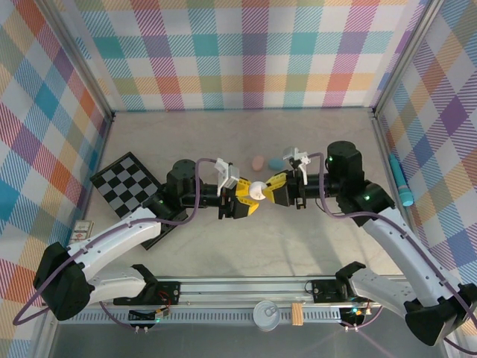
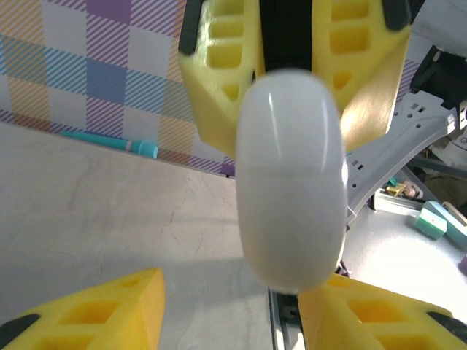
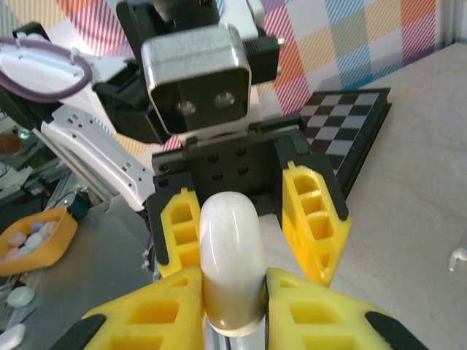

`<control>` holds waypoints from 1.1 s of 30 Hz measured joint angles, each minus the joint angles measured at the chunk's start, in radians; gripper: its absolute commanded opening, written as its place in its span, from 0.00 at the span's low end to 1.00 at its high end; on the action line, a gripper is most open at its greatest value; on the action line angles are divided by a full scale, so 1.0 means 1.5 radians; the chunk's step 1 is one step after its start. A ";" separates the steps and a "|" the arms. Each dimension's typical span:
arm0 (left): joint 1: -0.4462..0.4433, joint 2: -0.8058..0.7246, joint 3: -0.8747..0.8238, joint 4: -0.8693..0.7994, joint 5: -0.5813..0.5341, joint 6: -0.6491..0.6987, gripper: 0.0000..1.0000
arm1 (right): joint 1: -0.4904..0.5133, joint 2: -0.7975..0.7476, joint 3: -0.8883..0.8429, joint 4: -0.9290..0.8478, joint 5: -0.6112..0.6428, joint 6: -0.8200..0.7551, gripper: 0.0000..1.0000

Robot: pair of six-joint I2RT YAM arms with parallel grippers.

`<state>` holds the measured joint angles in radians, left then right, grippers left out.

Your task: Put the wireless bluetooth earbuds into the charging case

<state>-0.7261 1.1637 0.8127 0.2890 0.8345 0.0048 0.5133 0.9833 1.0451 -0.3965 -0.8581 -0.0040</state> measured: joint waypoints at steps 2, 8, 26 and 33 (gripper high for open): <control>0.000 0.000 0.001 0.000 0.008 -0.001 0.46 | 0.002 0.009 0.004 -0.024 0.000 -0.018 0.22; 0.000 0.000 0.003 0.001 0.023 -0.008 0.41 | 0.003 0.019 0.006 -0.056 0.000 -0.053 0.22; 0.000 0.028 0.016 0.001 0.060 -0.028 0.21 | 0.004 0.045 0.021 -0.086 -0.005 -0.089 0.21; 0.000 0.031 0.016 0.001 0.071 -0.025 0.11 | 0.008 0.046 0.026 -0.103 0.001 -0.092 0.48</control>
<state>-0.7261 1.2098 0.8364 0.2901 0.9417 -0.0322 0.5251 1.0527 1.0840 -0.5510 -0.8566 -0.1425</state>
